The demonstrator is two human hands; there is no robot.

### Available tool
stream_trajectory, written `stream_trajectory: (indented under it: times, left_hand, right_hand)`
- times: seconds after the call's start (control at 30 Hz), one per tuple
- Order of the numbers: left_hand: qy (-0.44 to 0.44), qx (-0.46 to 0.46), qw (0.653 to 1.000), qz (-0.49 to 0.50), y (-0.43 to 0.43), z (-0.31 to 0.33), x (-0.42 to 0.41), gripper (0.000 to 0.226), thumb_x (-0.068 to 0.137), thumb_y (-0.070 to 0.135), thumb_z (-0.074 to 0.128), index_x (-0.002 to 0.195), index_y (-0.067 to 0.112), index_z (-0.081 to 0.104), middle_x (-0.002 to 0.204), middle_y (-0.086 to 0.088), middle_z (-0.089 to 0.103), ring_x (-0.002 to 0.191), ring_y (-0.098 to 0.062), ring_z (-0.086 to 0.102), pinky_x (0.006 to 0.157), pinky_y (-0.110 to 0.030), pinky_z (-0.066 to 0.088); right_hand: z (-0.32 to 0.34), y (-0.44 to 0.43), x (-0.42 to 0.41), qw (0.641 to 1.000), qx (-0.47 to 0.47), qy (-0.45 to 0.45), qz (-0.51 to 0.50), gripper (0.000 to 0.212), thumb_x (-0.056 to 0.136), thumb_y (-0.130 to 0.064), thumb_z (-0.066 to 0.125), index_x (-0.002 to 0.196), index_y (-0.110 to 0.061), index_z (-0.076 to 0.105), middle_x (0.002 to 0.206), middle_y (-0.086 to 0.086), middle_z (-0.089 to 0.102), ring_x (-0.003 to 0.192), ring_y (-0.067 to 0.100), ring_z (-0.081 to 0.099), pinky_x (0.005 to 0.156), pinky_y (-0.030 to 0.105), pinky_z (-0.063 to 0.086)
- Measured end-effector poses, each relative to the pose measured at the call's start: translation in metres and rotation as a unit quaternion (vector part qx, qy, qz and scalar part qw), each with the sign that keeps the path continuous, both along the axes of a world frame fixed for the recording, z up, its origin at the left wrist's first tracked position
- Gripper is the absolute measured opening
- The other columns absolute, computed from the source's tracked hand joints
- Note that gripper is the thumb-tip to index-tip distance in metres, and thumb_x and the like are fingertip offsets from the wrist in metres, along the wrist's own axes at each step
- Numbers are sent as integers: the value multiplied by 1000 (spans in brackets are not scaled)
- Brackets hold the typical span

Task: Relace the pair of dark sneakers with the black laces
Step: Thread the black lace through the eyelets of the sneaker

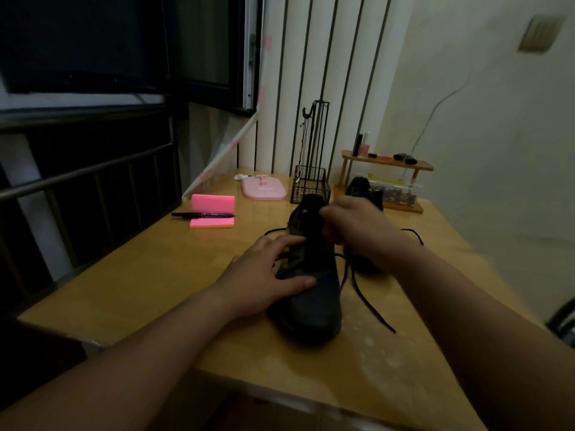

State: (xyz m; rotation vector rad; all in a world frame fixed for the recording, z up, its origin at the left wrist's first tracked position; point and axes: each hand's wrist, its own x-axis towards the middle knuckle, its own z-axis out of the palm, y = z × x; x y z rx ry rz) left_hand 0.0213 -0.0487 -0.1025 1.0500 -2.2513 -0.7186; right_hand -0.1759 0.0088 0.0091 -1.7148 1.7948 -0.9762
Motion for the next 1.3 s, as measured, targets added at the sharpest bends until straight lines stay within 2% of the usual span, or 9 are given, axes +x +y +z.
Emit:
stream_trajectory:
  times: [0.07,0.2,0.27,0.37,0.53,0.67,0.93,1.1,1.3]
  left_hand:
    - [10,4,1000,-2,0,-1,0,81,69,89,66,141,69,34,137,19,44,133,-10,51,111,-46,47]
    - [36,6,999,4,3,-5,-4,79,69,87,67,140,70,35,136,19,44,130,-11,53,110,-45,48]
    - [41,8,999,1,5,-6,-4,79,70,87,66,140,71,34,137,19,43,130,-12,52,109,-45,49]
    - [15,3,1000,-4,4,-1,-1,80,71,86,66,142,69,32,139,18,43,132,-13,51,108,-46,49]
    - [-143,-53,988,5,0,32,1,88,74,87,64,148,59,25,141,10,42,134,-17,47,110,-51,43]
    - [-194,-61,979,-1,-1,48,-2,86,74,85,66,146,55,28,142,9,40,130,-20,47,109,-53,41]
    - [-148,-23,988,-18,-4,37,0,84,71,87,67,140,62,28,143,13,40,136,-16,46,111,-53,44]
    - [-112,-2,993,-27,-5,30,0,86,73,82,71,144,60,29,144,12,39,137,-17,46,108,-48,50]
    - [-95,14,995,-24,-6,28,0,91,72,79,75,146,59,27,150,12,36,141,-17,43,111,-48,49]
  right_hand:
    - [8,4,-27,997,11,29,-68,37,109,-39,47,88,-15,65,82,6,62,73,20,60,66,41,52]
    - [8,8,-52,893,-6,429,-134,37,98,-56,59,111,-22,62,113,6,62,100,23,59,81,41,55]
    - [11,10,-34,897,-90,430,-60,25,98,-43,63,119,-29,62,115,-3,54,106,18,53,86,36,52]
    - [5,5,1,896,-32,437,73,17,100,-33,62,116,-33,65,112,-8,56,101,13,57,86,32,55]
    - [-3,-10,20,862,54,495,96,21,101,-35,61,118,-25,69,110,-1,63,98,20,62,89,41,59]
    - [6,-11,7,881,44,464,81,20,104,-38,55,115,-24,65,109,-2,58,97,16,59,91,39,56]
    - [16,3,-45,835,-42,543,-82,29,101,-36,56,123,-18,59,118,5,56,106,23,54,93,40,52]
    - [-4,4,0,888,-69,450,65,26,97,-42,65,121,-34,60,115,-7,51,102,13,51,86,32,52]
    - [-8,-11,18,859,-13,505,86,17,102,-32,59,116,-26,65,113,-2,53,98,17,55,80,32,53]
